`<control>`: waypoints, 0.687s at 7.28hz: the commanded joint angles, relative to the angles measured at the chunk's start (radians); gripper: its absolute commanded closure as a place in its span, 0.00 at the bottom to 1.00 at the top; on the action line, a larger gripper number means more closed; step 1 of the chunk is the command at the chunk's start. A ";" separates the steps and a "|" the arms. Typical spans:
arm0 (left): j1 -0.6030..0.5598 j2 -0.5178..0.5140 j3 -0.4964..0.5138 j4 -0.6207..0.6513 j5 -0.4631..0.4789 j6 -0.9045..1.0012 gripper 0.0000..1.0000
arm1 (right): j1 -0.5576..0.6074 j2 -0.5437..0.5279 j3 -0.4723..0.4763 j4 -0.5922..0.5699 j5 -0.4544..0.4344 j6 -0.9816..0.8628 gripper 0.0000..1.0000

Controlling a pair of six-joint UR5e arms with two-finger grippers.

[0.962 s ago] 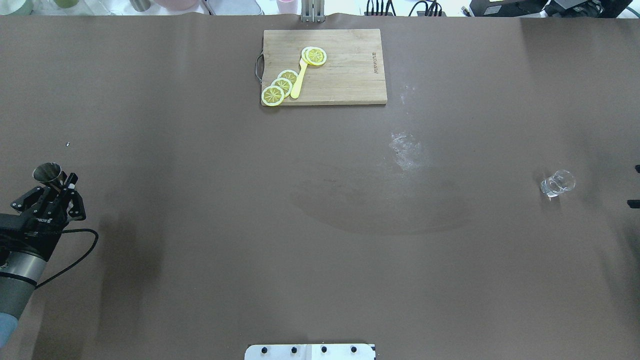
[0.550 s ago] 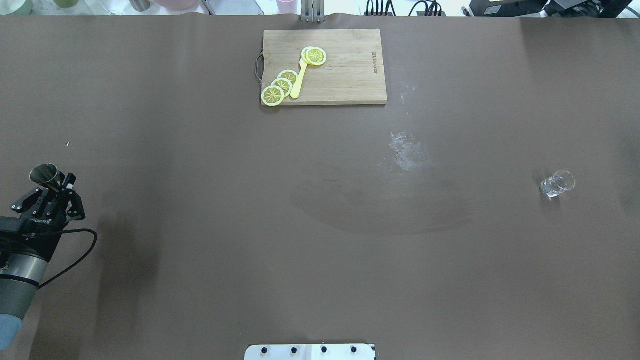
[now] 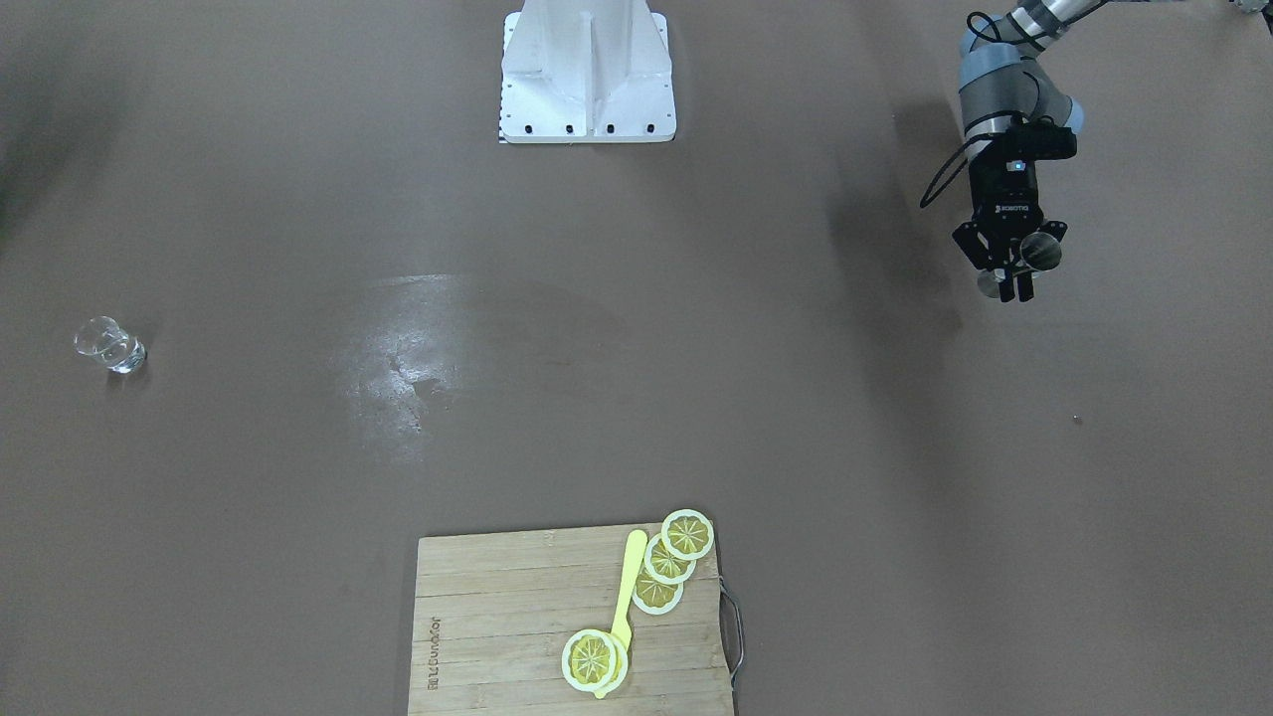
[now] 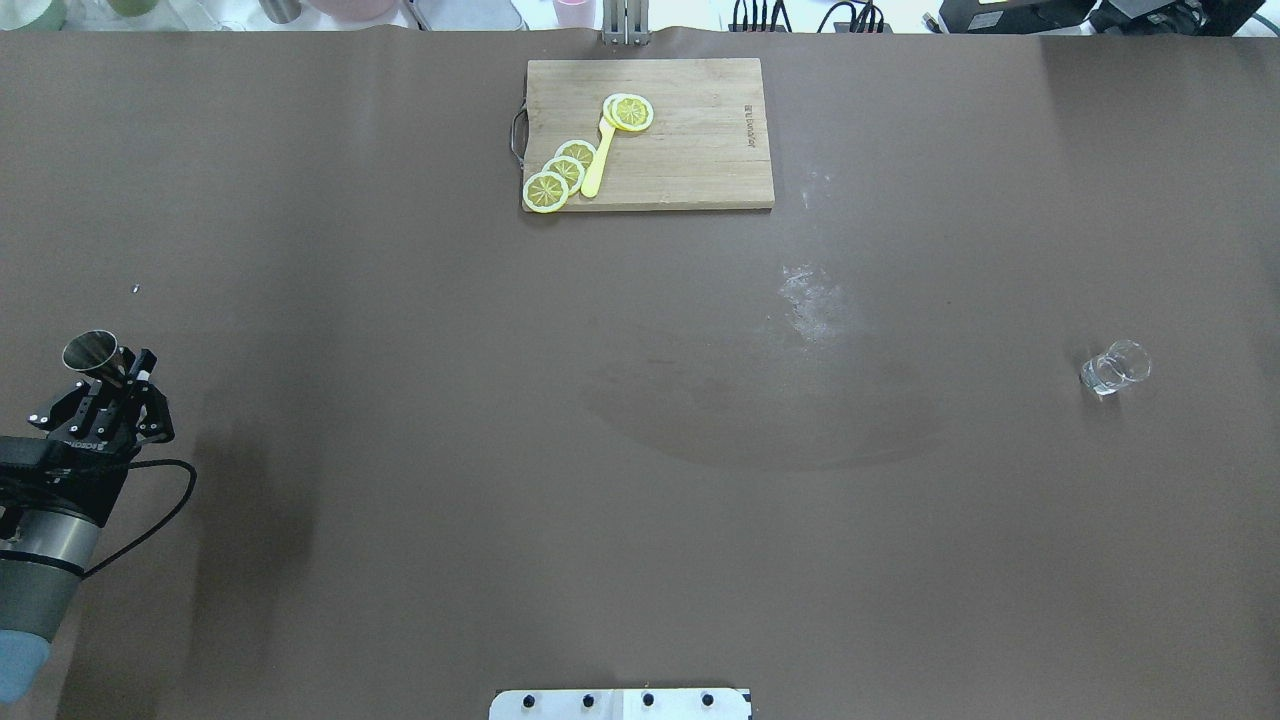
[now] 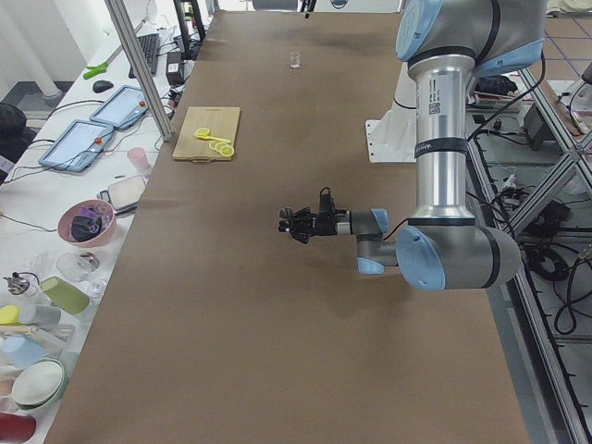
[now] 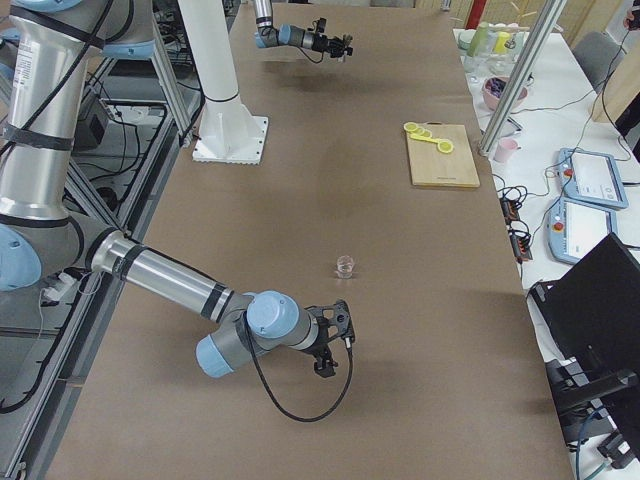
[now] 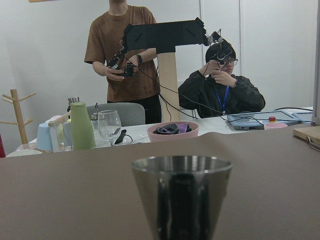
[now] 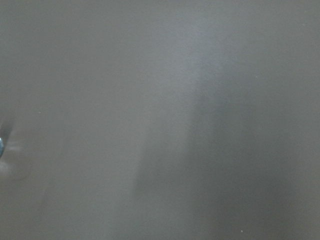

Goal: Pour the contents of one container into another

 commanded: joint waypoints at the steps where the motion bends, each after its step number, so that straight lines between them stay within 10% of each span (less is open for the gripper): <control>1: 0.003 -0.030 0.042 0.000 0.006 -0.030 1.00 | 0.001 0.023 0.129 -0.318 -0.060 0.006 0.00; 3: 0.003 -0.035 0.044 -0.001 0.006 -0.030 1.00 | 0.000 0.020 0.283 -0.616 -0.055 0.006 0.00; 4: 0.003 -0.035 0.046 0.000 0.008 -0.028 0.76 | -0.009 0.020 0.316 -0.698 -0.042 0.006 0.00; 5: 0.003 -0.036 0.055 0.000 0.006 -0.028 0.72 | -0.032 0.020 0.325 -0.758 0.002 0.006 0.00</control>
